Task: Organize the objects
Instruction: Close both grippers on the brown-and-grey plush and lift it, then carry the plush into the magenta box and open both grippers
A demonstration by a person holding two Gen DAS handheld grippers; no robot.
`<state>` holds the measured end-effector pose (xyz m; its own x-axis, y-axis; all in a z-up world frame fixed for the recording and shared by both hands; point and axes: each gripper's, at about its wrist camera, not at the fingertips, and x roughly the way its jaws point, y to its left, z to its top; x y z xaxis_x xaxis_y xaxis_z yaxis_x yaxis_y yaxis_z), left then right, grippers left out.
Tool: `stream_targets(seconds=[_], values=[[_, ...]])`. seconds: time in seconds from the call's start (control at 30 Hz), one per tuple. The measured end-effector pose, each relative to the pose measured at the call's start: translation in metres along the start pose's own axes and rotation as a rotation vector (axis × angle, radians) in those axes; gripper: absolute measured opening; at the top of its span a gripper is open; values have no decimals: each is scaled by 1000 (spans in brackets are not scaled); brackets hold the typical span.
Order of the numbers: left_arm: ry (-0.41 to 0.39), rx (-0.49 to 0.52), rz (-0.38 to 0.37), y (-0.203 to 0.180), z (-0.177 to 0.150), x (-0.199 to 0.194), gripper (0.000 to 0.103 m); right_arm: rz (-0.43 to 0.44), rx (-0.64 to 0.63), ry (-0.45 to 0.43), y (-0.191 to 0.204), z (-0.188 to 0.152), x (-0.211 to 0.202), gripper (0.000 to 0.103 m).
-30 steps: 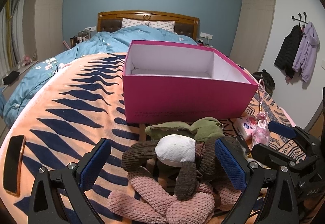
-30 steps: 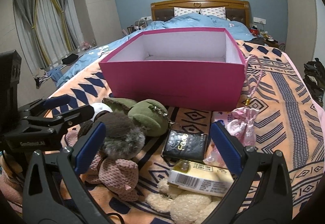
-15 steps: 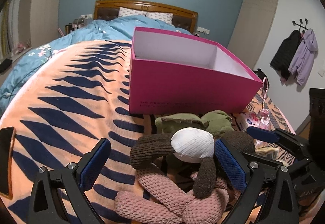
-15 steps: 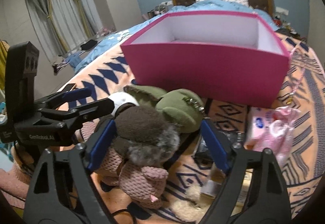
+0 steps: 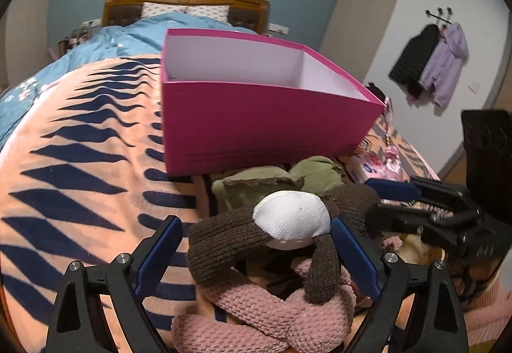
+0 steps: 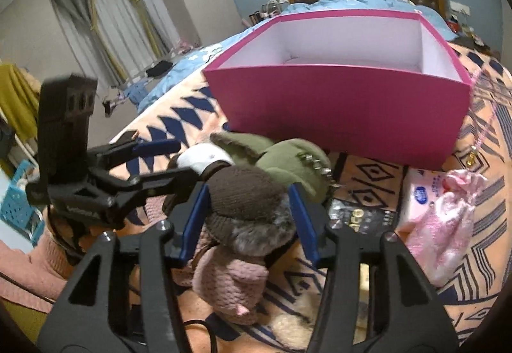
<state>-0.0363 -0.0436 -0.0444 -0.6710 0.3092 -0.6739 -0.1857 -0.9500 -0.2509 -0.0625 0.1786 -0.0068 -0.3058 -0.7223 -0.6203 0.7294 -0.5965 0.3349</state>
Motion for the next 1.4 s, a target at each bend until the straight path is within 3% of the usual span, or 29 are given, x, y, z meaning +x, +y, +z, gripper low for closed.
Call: stream_targets(seconds=[0.23,0.4,0.63,0.97,1.4], values=[[37,15,-49,-1,-1,5,89,-34,-77,38,21,-5,12,66],[56,9,-64,-3,-1,5,78,-21,-52,50,13,-4,19,58],[80,9,-113,-14,8,-7,61,-67,-142,-5,26,3,3,56],[-32,35,-137,-28,41,-44,59,-55,-261,-113,36,38,-30,56],[-147,97,-28,-22,116,-53,59,-44,-330,-197,27,115,-24,56]])
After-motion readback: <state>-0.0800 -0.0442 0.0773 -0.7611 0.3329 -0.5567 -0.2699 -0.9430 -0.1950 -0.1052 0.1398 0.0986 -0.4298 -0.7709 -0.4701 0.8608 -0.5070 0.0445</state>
